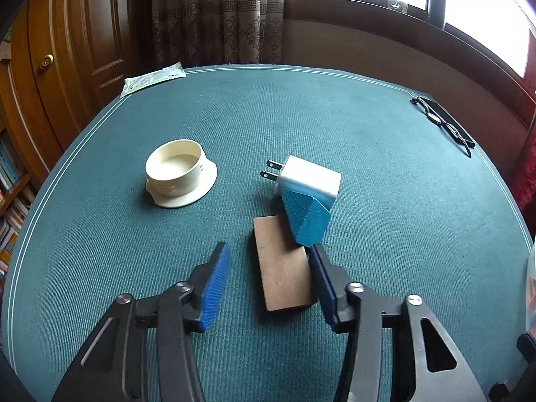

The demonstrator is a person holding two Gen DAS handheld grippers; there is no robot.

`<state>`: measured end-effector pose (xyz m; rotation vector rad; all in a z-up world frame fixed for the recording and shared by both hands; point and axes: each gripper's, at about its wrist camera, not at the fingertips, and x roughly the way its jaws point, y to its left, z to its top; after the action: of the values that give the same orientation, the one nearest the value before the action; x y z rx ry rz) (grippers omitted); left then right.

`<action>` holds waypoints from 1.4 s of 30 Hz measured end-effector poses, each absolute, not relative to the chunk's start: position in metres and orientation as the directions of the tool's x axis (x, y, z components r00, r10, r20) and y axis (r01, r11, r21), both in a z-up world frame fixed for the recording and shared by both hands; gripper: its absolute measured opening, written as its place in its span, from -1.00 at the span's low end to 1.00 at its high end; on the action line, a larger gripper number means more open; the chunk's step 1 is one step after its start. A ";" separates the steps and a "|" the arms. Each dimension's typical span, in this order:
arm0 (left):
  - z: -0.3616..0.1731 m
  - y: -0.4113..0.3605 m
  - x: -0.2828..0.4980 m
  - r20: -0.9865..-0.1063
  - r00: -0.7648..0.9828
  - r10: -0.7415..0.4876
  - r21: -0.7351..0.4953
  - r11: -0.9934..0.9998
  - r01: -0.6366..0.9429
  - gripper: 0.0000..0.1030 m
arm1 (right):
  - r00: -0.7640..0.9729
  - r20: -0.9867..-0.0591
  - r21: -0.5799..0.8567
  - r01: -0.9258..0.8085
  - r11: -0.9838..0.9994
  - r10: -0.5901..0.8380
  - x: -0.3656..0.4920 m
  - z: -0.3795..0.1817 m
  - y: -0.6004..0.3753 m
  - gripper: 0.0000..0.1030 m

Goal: Organize rigid objects
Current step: 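Grasp the brown wood plank with the left tool while the right grasps the blue cube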

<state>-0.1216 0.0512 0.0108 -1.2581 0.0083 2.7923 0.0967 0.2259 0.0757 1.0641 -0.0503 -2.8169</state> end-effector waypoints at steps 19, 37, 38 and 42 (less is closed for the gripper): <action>0.018 0.005 -0.086 -0.730 -0.681 0.058 -0.021 -0.998 -0.063 -0.46 | -0.665 -0.704 0.199 0.152 -0.968 -0.249 0.059 0.078 0.208 0.28; 0.030 -0.040 -0.067 -0.696 -0.711 0.101 -0.114 -0.993 -0.029 -0.46 | -0.610 -0.728 0.168 0.282 -0.944 -0.312 -0.046 0.072 0.111 -0.02; 0.030 -0.040 -0.067 -0.696 -0.710 0.105 -0.118 -0.993 -0.030 -0.46 | -0.605 -0.733 0.167 0.283 -0.945 -0.311 -0.052 0.071 0.108 -0.06; 0.030 -0.039 -0.068 -0.698 -0.707 0.116 -0.128 -0.991 -0.036 -0.46 | -0.594 -0.743 0.159 0.292 -0.943 -0.309 -0.066 0.066 0.096 -0.11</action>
<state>-0.0679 -0.0394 0.0296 -1.1660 -0.1596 2.8238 -0.0662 0.0965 0.0659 1.1896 -0.0290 -2.5387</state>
